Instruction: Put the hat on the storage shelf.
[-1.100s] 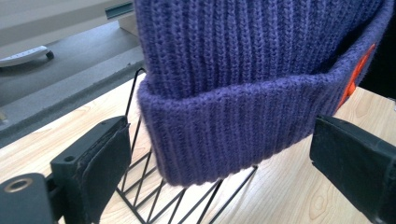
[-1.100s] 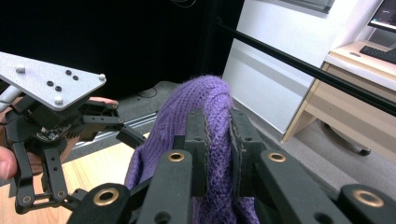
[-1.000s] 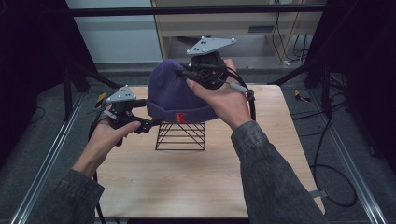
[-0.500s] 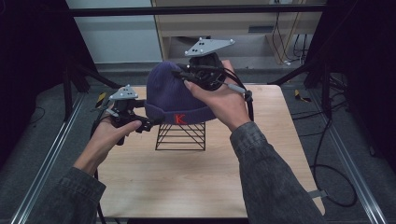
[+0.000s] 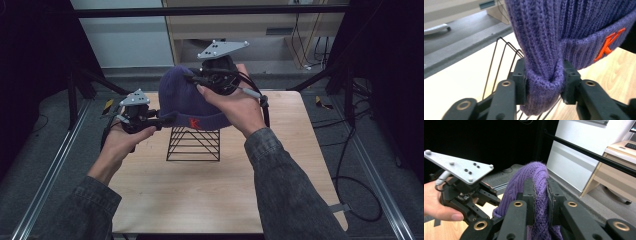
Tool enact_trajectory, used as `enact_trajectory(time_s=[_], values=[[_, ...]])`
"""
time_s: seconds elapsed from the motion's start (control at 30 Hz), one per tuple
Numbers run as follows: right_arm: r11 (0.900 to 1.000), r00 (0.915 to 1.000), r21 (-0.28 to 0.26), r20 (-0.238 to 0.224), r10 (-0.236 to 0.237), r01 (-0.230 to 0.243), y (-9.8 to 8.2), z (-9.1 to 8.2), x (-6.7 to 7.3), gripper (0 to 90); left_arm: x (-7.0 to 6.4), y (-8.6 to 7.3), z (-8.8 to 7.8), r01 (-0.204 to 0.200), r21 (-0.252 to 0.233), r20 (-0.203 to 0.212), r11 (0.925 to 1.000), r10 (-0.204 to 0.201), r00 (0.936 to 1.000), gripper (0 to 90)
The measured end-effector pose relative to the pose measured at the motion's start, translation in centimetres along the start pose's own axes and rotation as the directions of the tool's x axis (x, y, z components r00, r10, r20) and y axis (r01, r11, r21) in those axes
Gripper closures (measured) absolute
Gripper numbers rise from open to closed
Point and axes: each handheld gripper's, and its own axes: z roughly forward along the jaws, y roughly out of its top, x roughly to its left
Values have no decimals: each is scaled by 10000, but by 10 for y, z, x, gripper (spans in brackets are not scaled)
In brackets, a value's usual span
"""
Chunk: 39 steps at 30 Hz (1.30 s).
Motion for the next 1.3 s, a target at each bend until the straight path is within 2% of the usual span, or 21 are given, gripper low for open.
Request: enact_trajectory(time_s=[0.3, 0.6, 0.63, 0.77, 1.0, 1.13, 1.3], values=[[9994, 9990, 229, 368, 247, -255, -9, 1, -13, 793, -2, 2, -1, -78, 65, -561, 9999, 82, 9984, 653], [9979, 9979, 432, 456, 459, -479, -20, 11, -23, 790, 2, 0, 3, 18, 264, -860, 9997, 4, 9963, 650], [9974, 9974, 466, 484, 526, -549, -22, 13, -25, 790, 4, 0, 5, 159, 240, -939, 9996, -136, 9955, 649], [9963, 9966, 569, 553, 606, -637, -27, 19, -29, 788, 6, -1, 7, 165, 292, -1121, 9994, -131, 9936, 650], [9951, 9954, 661, 665, 687, -731, -32, 28, -34, 785, 11, 0, 12, 428, 115, -1601, 9990, -404, 9863, 653], [9951, 9947, 710, 802, 636, -694, -33, 30, -37, 781, 11, 2, 12, 559, -38, -1594, 9984, -558, 9856, 653], [9943, 9940, 715, 809, 736, -794, -34, 30, -39, 780, 10, 3, 10, 371, 61, -1677, 9993, -356, 9852, 652]])
